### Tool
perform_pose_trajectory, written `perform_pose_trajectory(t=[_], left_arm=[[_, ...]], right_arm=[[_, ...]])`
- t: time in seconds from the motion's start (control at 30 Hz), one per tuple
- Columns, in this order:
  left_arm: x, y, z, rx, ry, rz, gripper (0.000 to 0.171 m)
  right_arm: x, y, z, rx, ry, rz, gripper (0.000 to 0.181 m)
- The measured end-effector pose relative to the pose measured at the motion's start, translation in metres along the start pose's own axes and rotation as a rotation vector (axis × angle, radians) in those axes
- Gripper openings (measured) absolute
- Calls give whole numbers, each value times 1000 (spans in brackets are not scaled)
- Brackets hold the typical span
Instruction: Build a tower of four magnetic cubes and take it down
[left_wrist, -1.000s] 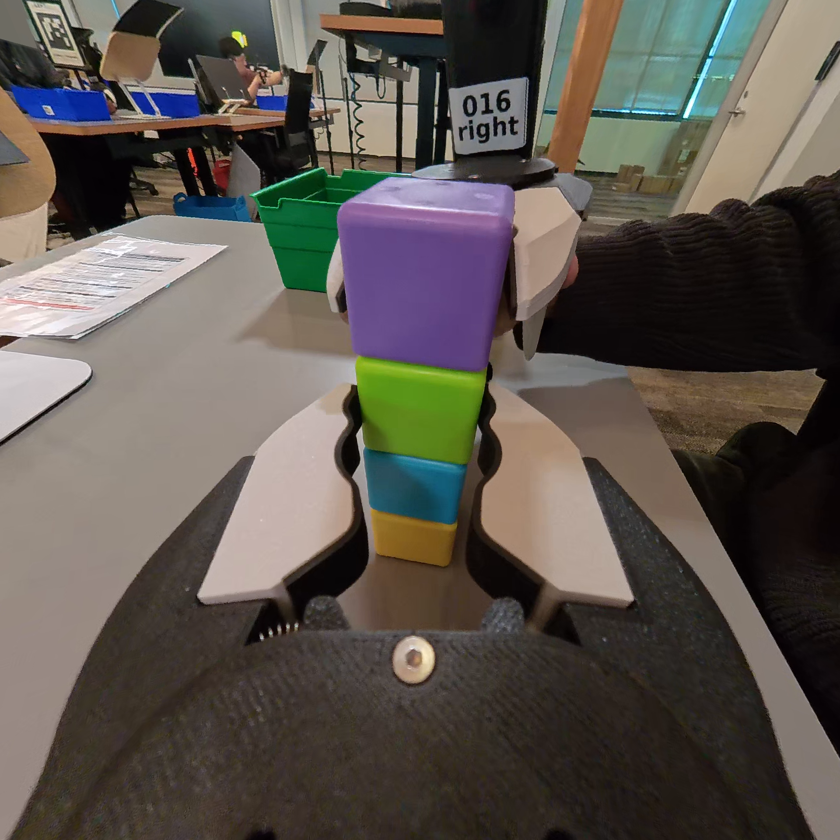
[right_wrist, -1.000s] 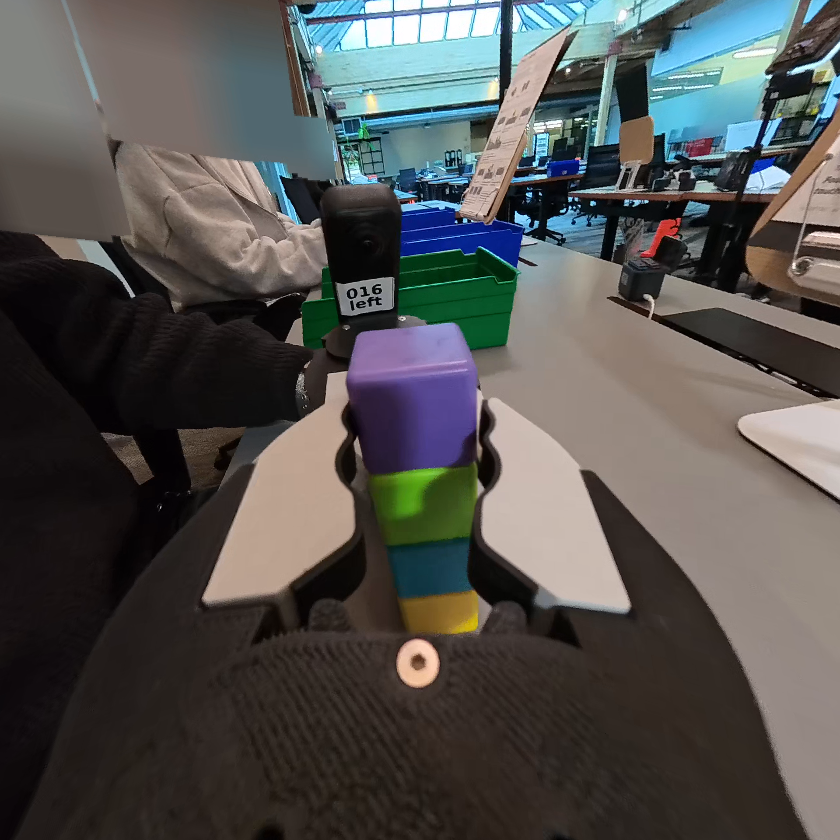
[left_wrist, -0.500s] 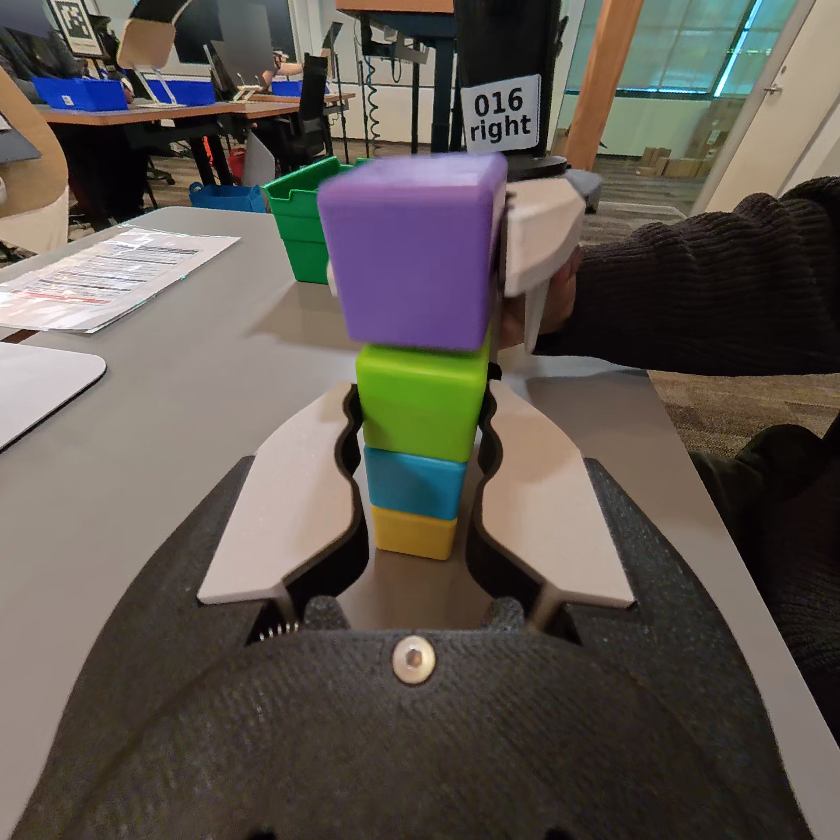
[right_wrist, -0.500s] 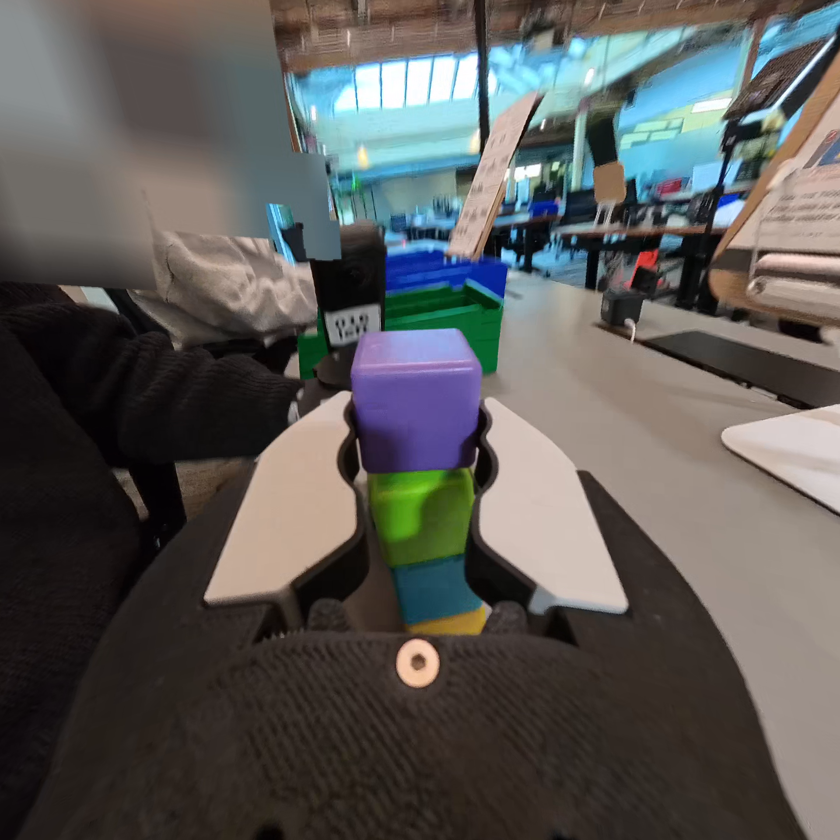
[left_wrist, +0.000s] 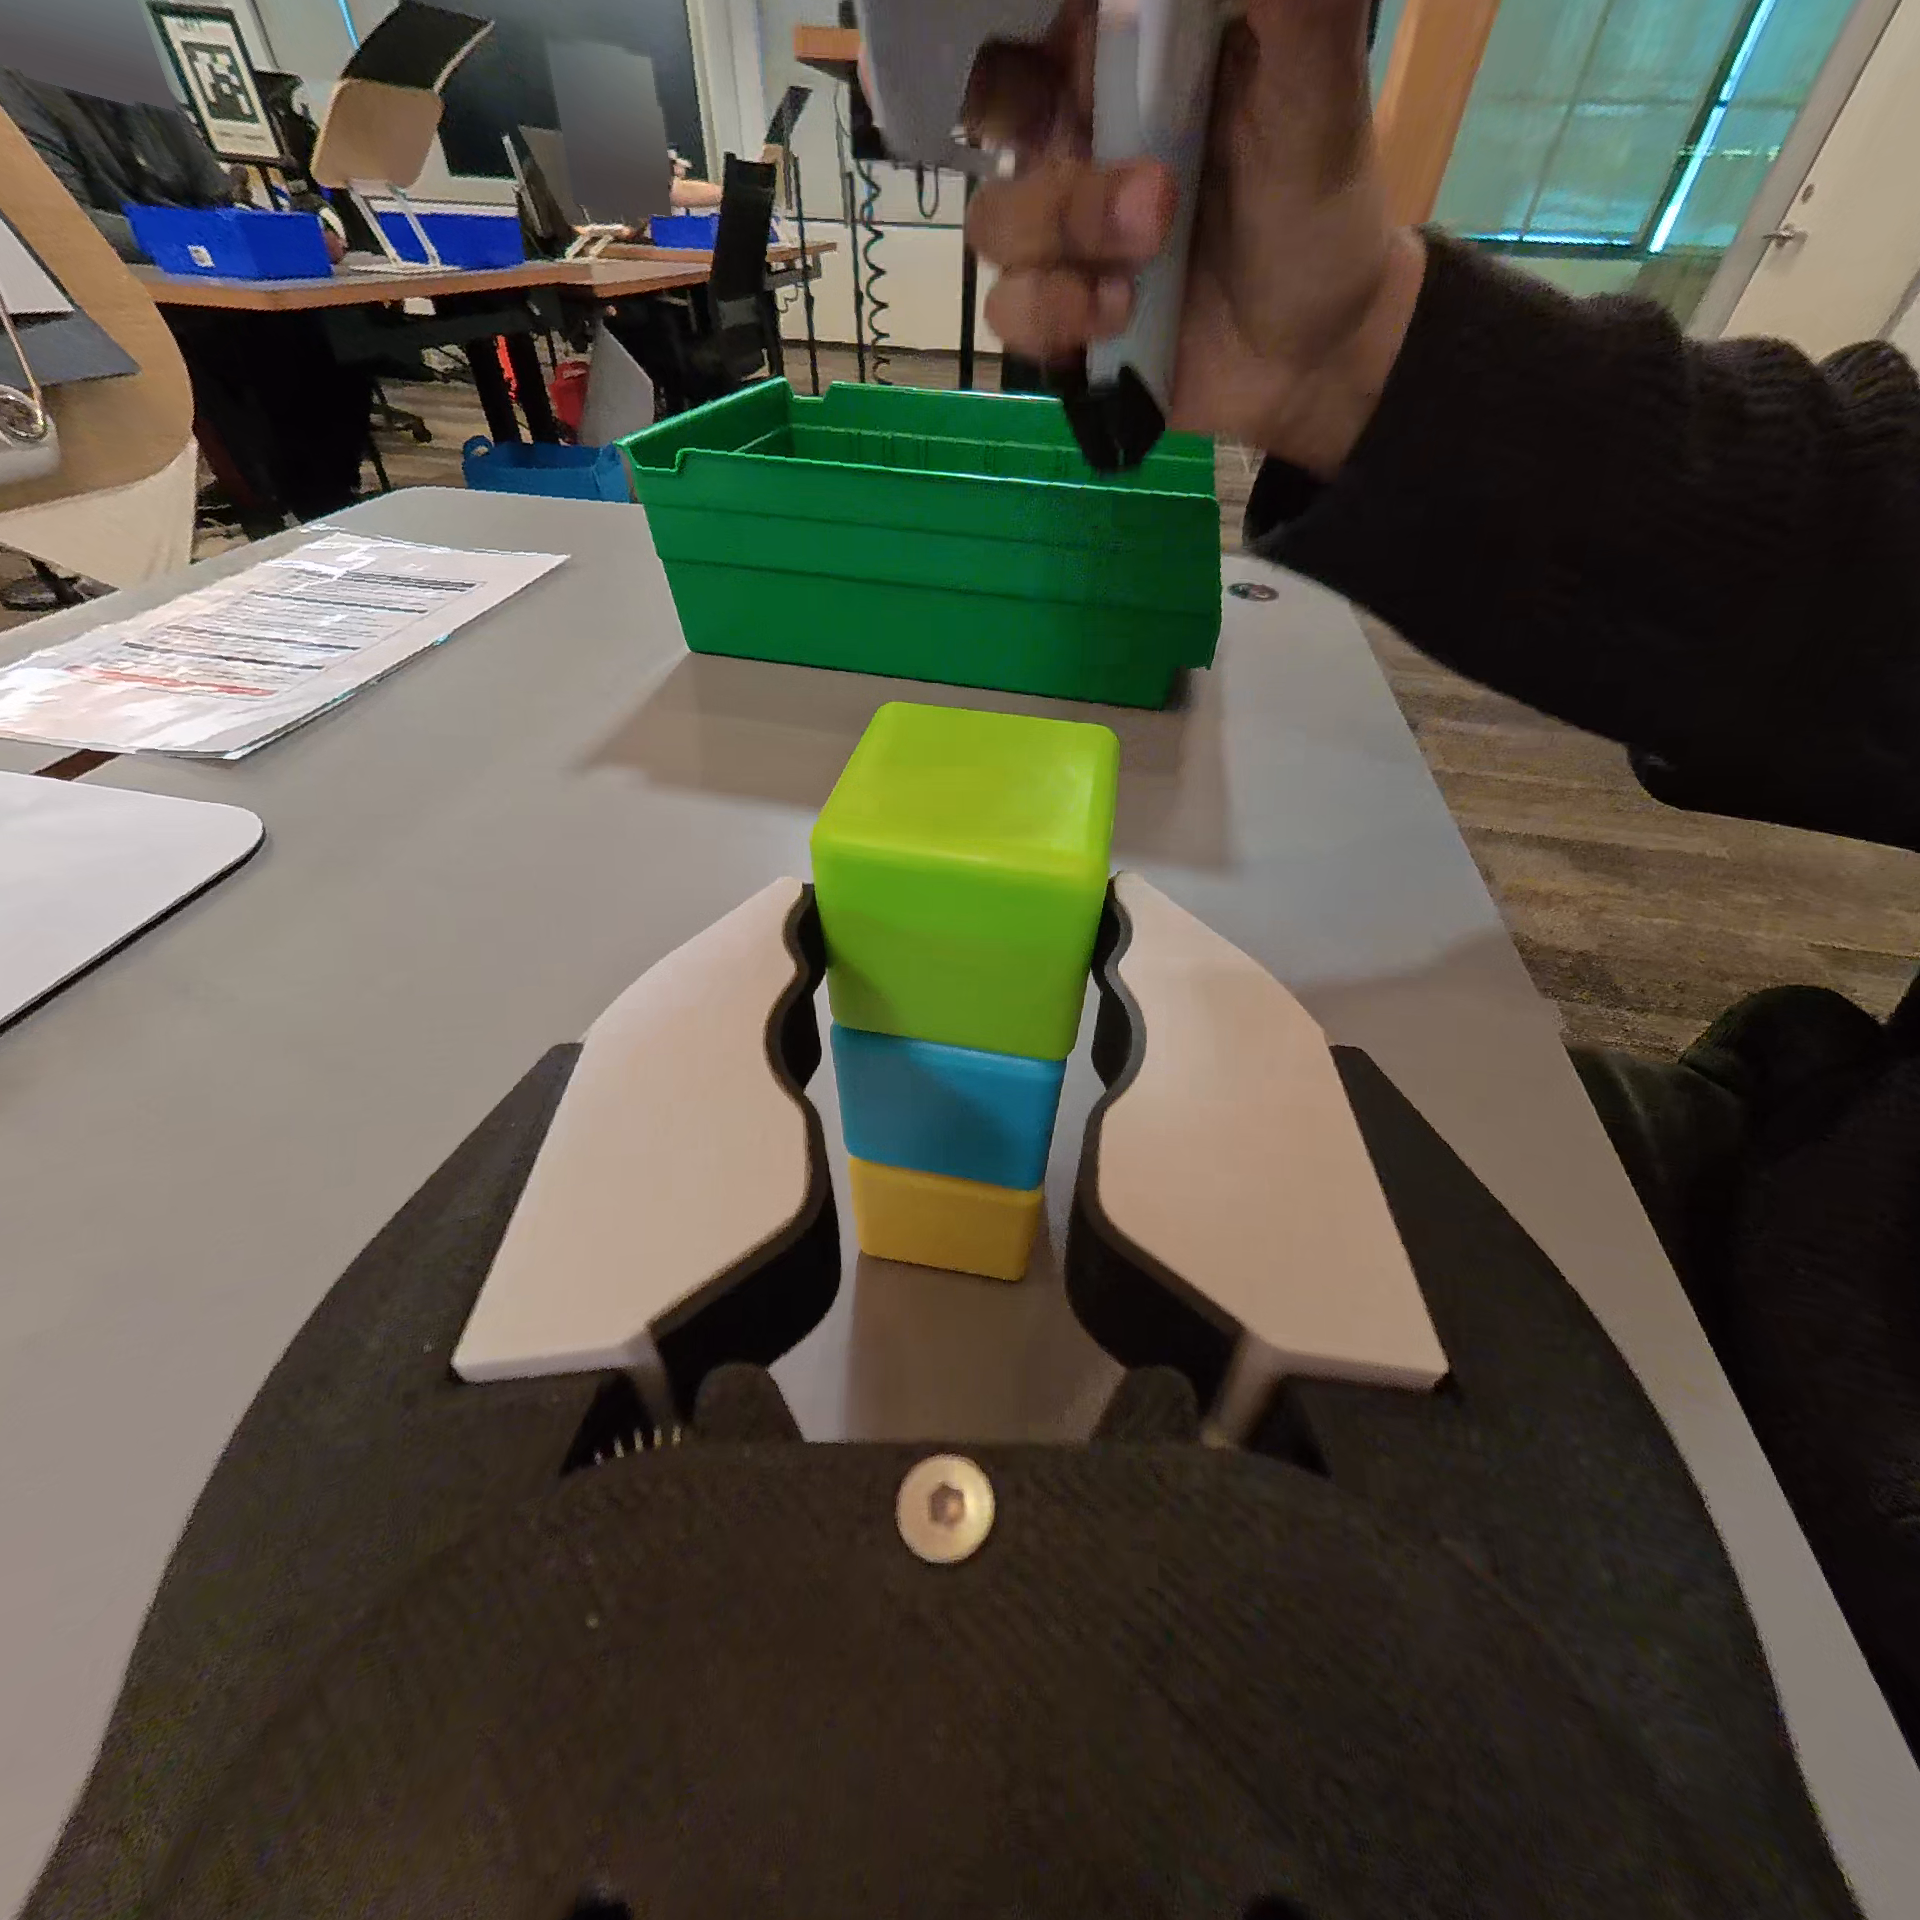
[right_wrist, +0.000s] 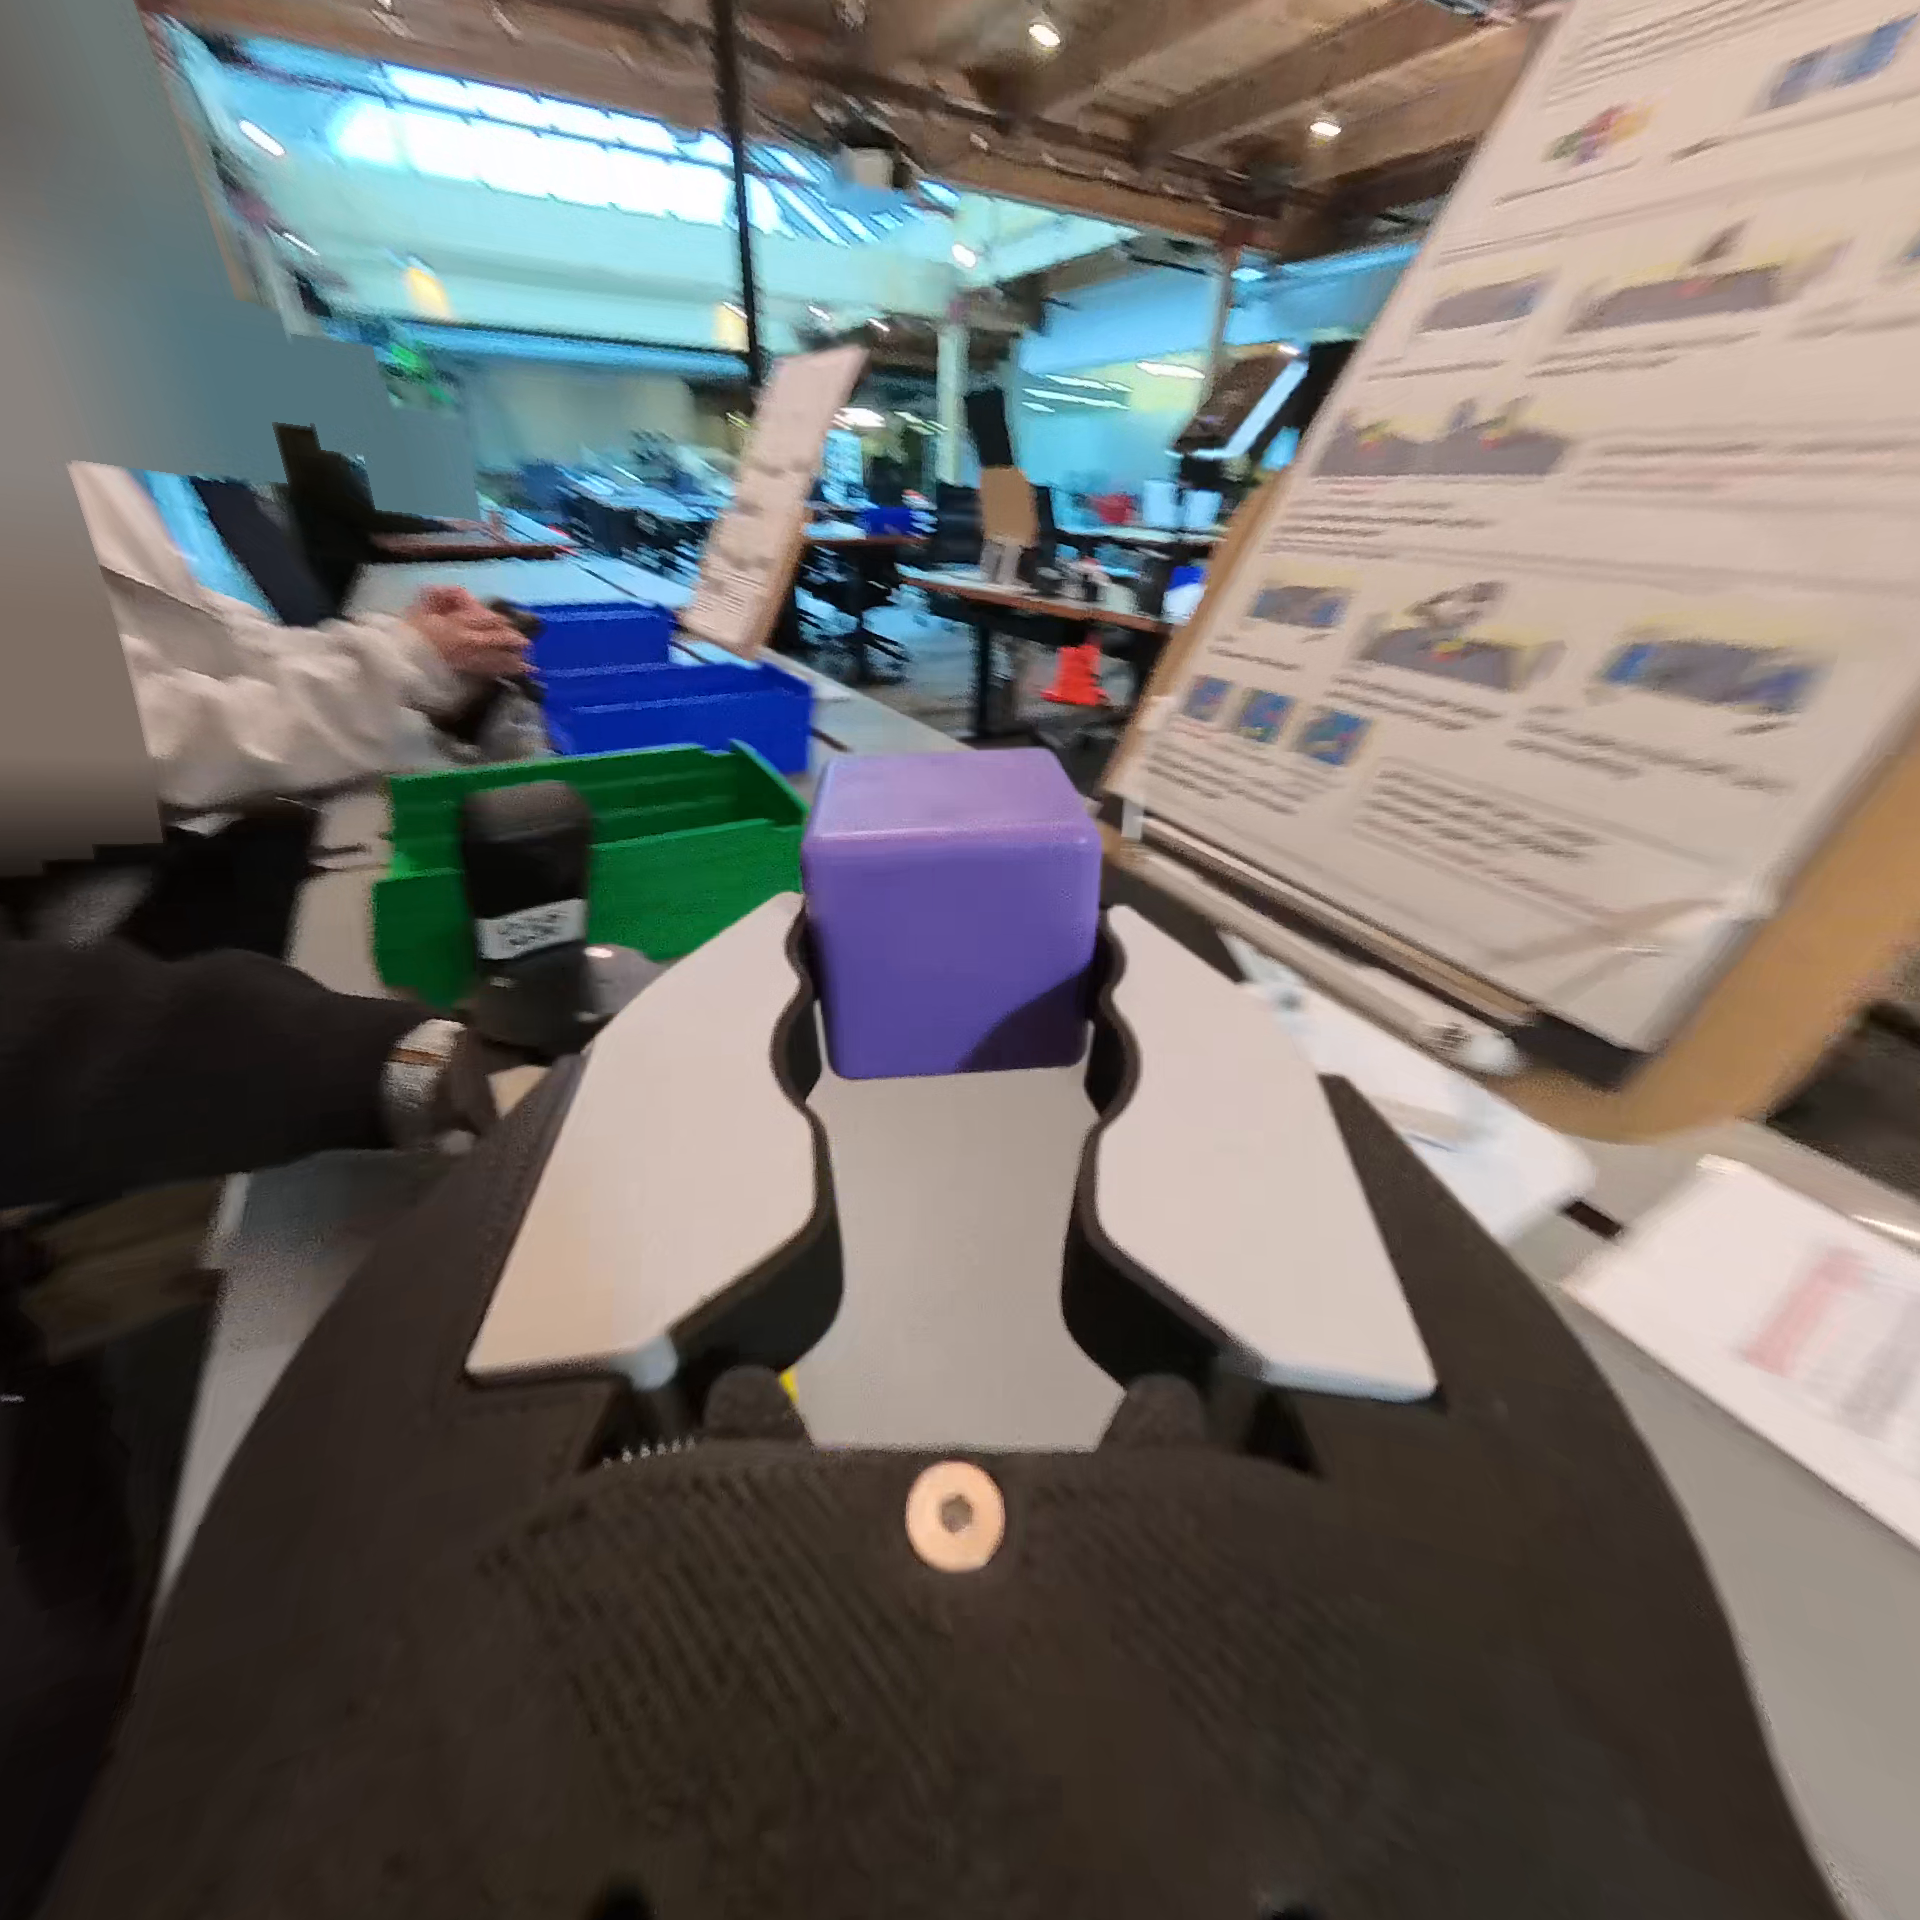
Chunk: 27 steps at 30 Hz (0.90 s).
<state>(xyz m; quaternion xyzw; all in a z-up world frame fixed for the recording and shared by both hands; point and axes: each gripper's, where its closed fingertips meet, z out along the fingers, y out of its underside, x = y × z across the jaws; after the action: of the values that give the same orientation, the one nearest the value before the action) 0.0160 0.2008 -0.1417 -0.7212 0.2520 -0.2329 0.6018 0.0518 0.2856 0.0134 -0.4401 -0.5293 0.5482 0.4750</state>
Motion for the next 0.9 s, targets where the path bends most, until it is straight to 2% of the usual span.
perform_pose_trajectory(t=[0.1,0.17,0.27,0.33,0.4,0.57,0.67,0.73,0.9], left_arm=[[2,-1,-1,1,-10,1,52],[4,-1,-2,4,-9,1,51],[4,-3,-4,18,-9,-5,51],[5,-4,-5,28,-2,-17,51],[4,-4,-4,28,2,-23,51],[3,-3,-5,16,-5,-30,54],[2,-3,-7,14,-21,-19,54],[1,-4,-8,17,-24,-22,54],[1,-3,-8,24,-21,-29,54]], right_arm=[[45,-16,-44,-88,187,-74,51],[81,-7,-77,-233,307,-115,50],[144,42,-129,-591,451,-143,50],[175,89,-162,-853,449,-108,51],[191,128,-182,-1057,401,-62,51],[219,184,-196,-1391,299,-34,51],[227,209,-201,-1525,237,-21,51],[229,218,-201,-1563,207,-11,51],[233,222,-193,-1555,176,-14,51]])
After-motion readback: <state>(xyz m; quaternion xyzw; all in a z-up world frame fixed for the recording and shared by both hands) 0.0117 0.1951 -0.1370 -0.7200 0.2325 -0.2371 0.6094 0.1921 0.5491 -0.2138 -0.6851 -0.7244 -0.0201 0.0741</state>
